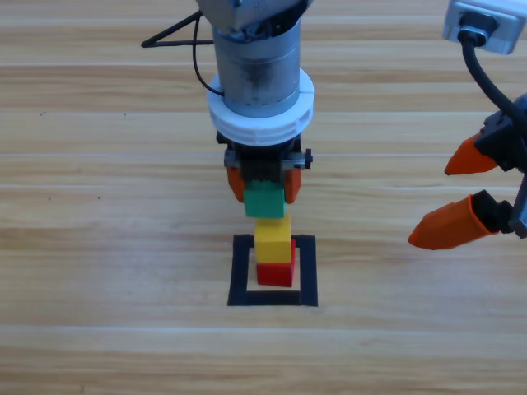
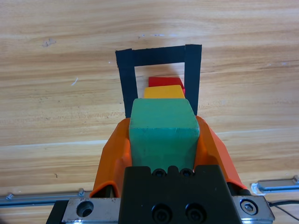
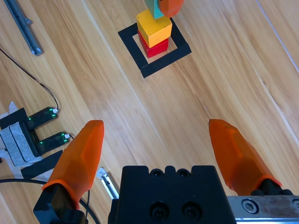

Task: Stack the blocks in the rectangular block: red at the bottom, yellow in the middle, green on top

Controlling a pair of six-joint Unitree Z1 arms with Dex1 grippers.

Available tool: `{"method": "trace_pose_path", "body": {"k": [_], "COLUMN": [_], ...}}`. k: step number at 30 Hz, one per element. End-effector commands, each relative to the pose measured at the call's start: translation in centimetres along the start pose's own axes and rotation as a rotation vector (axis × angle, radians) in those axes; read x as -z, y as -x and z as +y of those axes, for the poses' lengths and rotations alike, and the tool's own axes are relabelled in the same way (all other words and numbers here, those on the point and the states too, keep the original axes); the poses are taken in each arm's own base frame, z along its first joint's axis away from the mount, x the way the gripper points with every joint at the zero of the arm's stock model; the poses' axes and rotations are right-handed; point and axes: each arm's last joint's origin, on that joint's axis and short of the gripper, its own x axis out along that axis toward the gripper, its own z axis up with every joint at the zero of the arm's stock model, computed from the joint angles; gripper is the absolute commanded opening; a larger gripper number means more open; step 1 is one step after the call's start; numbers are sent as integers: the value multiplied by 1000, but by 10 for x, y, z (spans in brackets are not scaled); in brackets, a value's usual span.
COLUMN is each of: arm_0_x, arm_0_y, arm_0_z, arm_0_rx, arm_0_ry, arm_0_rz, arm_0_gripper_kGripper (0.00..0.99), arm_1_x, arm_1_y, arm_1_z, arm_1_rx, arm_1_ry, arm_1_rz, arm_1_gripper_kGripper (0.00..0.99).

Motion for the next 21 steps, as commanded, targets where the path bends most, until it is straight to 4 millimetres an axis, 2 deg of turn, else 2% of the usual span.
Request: {"method": "trace_pose_path", "body": {"k": [1, 21], "arm_0_x": [9, 9], "arm_0_y": [-27, -31], "arm_0_z": [-17, -19], "arm_0_rx": [-50, -55], "arm_0_ry": [-16, -15], "arm_0_rz": [28, 28], "arm_0_gripper_kGripper": [0, 0], "arm_1_x": [7, 7], "arm_1_y": [-16, -21], "arm_1_z": [-8, -9], "arm_1_rx": [-12, -14], "arm_1_ry": [-23, -24], "arm_1_rz": [72, 82], "arm_1_gripper_kGripper": [986, 986]}}
